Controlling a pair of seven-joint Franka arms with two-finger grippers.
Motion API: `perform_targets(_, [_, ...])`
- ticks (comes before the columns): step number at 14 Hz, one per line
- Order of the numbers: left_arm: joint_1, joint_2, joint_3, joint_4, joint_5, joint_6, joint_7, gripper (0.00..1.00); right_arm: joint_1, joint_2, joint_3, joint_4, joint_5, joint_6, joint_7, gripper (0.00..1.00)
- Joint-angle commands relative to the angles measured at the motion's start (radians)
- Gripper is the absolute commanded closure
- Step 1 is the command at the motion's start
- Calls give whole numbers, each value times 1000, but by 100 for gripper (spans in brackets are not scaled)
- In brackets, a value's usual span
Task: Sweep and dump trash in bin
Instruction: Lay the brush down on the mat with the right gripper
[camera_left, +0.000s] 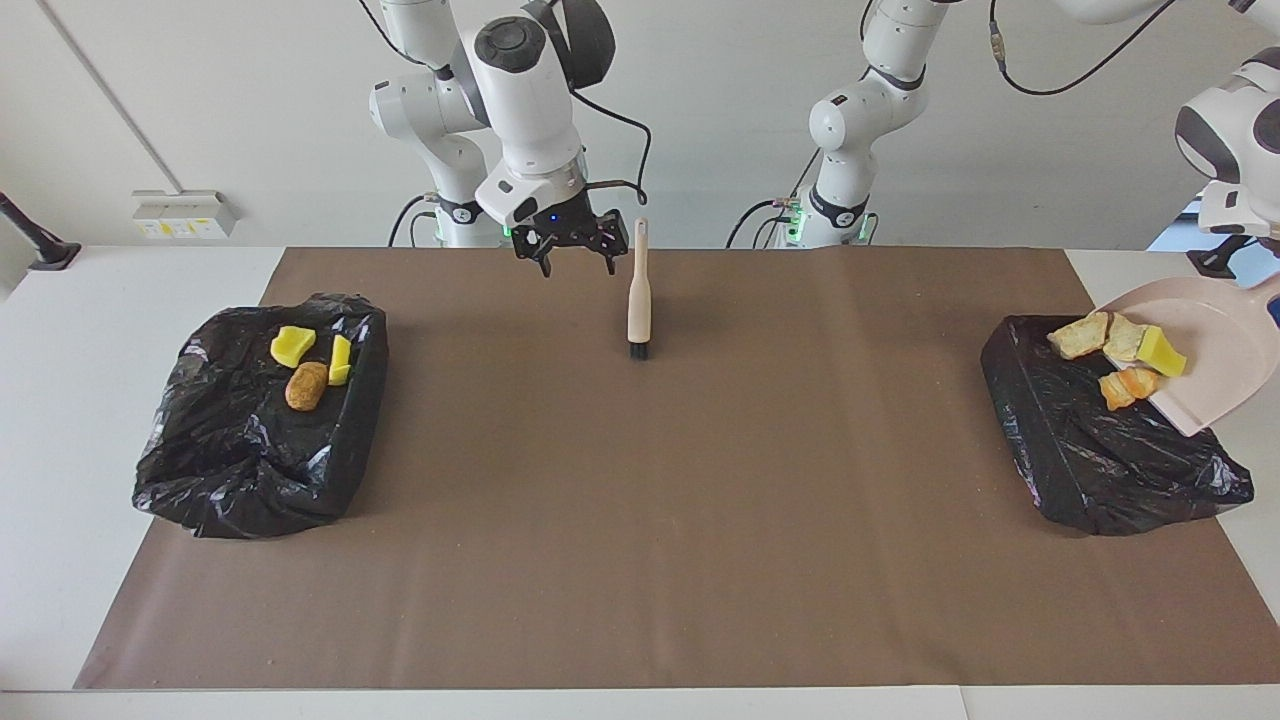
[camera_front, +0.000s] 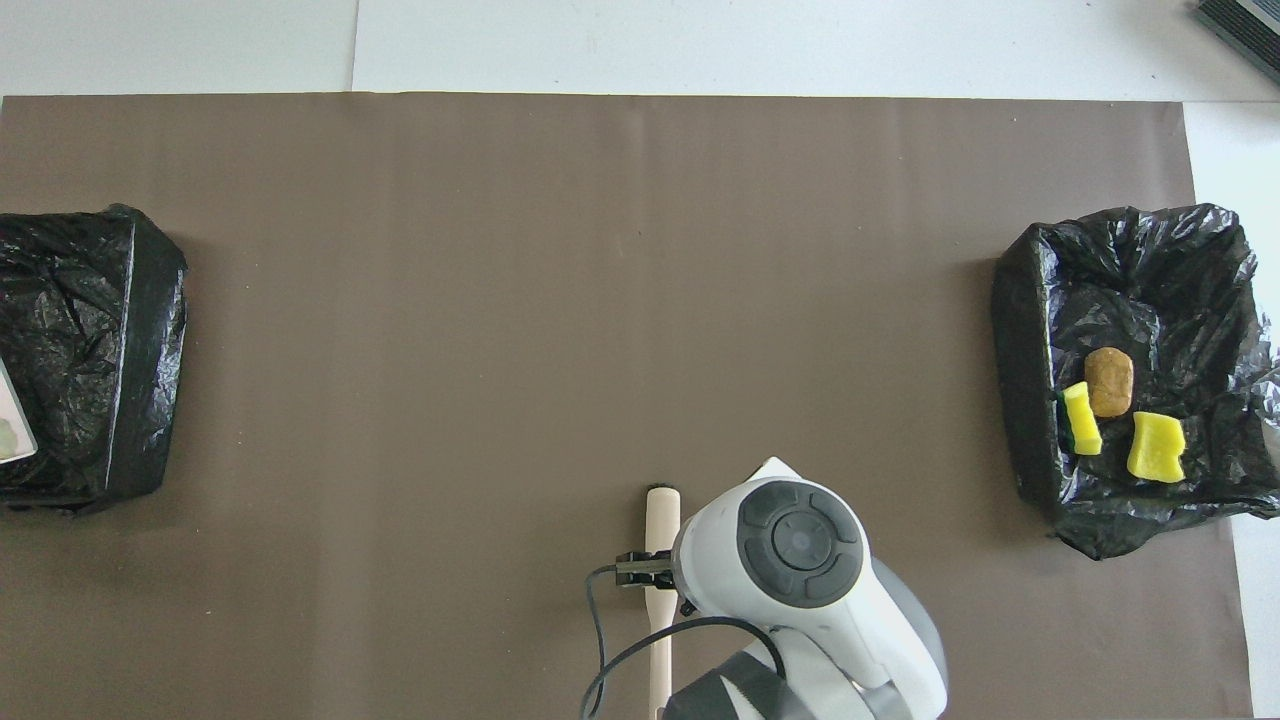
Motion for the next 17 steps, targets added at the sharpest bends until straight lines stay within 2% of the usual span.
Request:
perform_targets(1, [-27, -22, 3, 4, 74, -28, -21, 100, -62, 20, 11, 80, -59, -74, -40, 0])
perform_targets(5, [-27, -39, 3, 44, 132, -36, -25, 100, -154, 0, 2, 123, -66, -129, -47, 0])
perform_targets(8, [-36, -59, 2, 72, 159, -52, -25, 100, -186, 0, -5, 201, -69, -206, -45, 0])
perform_targets(11, [-39, -61, -8, 92, 131, -63, -27, 100, -214, -3, -69, 312, -80, -289, -95, 0])
perform_targets(13, [-51, -59, -18, 92, 24, -95, -27, 100, -214, -18, -147, 340, -78, -329, -183, 0])
perform_targets(17, [-172, -61, -20, 90, -278, -264, -94, 100, -215, -60, -270, 325, -84, -344, -257, 0])
